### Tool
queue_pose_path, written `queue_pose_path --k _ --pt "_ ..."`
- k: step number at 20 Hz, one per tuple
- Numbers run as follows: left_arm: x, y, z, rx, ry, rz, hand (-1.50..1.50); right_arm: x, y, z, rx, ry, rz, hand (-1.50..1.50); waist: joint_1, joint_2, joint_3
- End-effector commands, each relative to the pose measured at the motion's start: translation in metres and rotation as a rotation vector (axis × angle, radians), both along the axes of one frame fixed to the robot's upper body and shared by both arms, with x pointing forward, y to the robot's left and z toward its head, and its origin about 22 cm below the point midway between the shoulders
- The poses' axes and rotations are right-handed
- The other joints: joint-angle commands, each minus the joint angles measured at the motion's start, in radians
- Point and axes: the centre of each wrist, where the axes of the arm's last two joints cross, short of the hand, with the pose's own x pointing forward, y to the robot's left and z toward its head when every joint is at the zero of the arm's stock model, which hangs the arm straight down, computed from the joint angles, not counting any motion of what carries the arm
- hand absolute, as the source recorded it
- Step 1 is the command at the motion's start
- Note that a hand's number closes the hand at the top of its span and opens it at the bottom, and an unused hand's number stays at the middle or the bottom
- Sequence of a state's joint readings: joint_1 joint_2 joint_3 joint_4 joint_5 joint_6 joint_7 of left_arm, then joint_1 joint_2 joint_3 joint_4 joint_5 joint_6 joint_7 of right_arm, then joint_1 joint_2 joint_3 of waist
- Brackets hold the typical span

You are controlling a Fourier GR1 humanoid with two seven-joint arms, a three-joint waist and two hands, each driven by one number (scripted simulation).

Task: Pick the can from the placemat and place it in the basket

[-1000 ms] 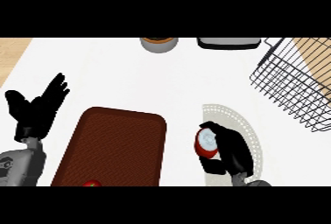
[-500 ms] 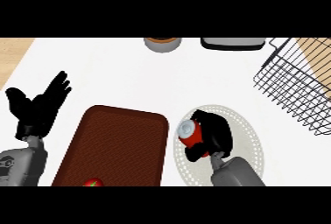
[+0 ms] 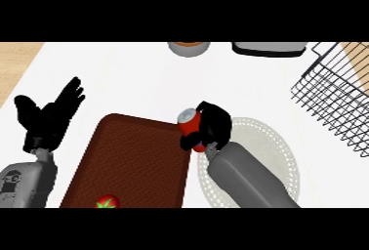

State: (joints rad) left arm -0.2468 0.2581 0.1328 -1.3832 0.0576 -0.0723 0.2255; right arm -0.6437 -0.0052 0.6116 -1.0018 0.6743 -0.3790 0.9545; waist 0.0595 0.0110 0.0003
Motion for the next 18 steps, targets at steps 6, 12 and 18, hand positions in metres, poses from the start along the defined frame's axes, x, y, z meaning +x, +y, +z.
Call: queue_pose_path --k 6,12,18 --pt "0.006 -0.005 -0.001 0.003 0.026 -0.003 0.00 0.005 0.032 0.060 0.354 -0.450 -0.047 1.50 -0.009 -0.005 0.001" --pt "-0.007 0.016 -0.008 0.009 0.024 0.033 0.00 0.007 0.061 0.105 0.280 -0.587 -0.108 1.50 -0.042 -0.022 -0.002" --pt "-0.012 0.017 -0.009 0.013 0.013 0.047 0.00 0.035 0.054 0.160 0.203 -0.620 -0.207 1.50 -0.060 -0.020 -0.001"
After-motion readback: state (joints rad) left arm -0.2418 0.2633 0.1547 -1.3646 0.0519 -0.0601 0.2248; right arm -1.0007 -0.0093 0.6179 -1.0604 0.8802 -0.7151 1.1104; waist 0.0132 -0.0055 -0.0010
